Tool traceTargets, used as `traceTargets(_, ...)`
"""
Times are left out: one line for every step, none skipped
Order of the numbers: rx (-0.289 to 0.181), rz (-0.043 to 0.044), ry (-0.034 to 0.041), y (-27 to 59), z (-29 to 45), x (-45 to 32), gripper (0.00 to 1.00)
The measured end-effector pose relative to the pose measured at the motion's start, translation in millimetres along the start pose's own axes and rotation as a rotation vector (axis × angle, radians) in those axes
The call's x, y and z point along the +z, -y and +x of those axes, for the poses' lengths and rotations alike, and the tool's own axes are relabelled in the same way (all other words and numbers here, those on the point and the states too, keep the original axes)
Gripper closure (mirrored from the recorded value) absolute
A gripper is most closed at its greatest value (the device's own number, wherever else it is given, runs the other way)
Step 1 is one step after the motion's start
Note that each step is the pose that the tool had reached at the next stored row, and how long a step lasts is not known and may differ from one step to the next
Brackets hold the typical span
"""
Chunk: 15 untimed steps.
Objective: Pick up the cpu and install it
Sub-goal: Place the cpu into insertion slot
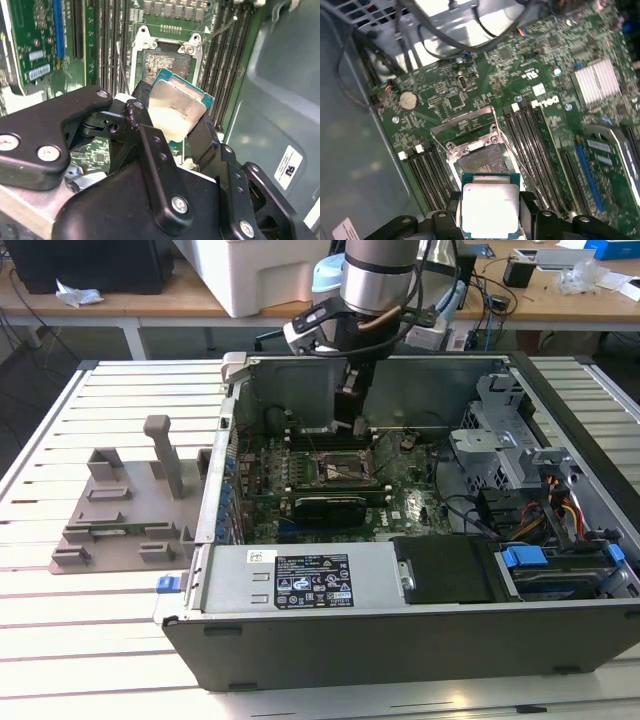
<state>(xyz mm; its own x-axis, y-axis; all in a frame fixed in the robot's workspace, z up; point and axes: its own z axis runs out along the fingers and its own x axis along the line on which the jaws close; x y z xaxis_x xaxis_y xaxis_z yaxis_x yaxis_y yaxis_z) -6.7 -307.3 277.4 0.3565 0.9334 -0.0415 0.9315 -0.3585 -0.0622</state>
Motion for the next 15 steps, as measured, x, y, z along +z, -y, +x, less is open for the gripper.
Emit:
traceTargets(-0.028, -0.0011, 0.0017, 0.0, 0.0, 0.0, 0.45)
traceTargets(-0.047, -0.0019, 0.0029, 0.0, 0.0, 0.1, 0.45)
traceTargets(-0.072, -0.003, 0.0045, 0.0, 0.0, 0.1, 0.45)
traceTargets(-0.106, -0.0044, 0.0067, 0.0, 0.0, 0.1, 0.45)
traceTargets(-0.146, -0.006, 0.0092, 0.0, 0.0, 0.1, 0.45)
traceTargets(-0.172, -0.0072, 0.0108, 0.0, 0.0, 0.2, 0.45)
traceTargets(-0.188, -0.0078, 0.0118, 0.0, 0.0, 0.2, 0.45)
traceTargets(-0.215, -0.009, 0.0136, 0.0, 0.0, 0.2, 0.45)
traceTargets(-0.243, -0.0101, 0.0153, 0.0, 0.0, 0.3, 0.45)
traceTargets(-0.263, -0.011, 0.0166, 0.0, 0.0, 0.3, 0.45)
traceTargets(-0.278, -0.0117, 0.0175, 0.0, 0.0, 0.3, 0.45)
traceTargets(-0.299, -0.0125, 0.0188, 0.0, 0.0, 0.3, 0.45)
traceTargets(-0.314, -0.0131, 0.0198, 0.0, 0.0, 0.4, 0.45)
traceTargets(-0.329, -0.0137, 0.0207, -0.1, 0.0, 0.4, 0.45)
traceTargets(-0.341, -0.0143, 0.0218, -0.2, 0.1, 0.4, 0.45)
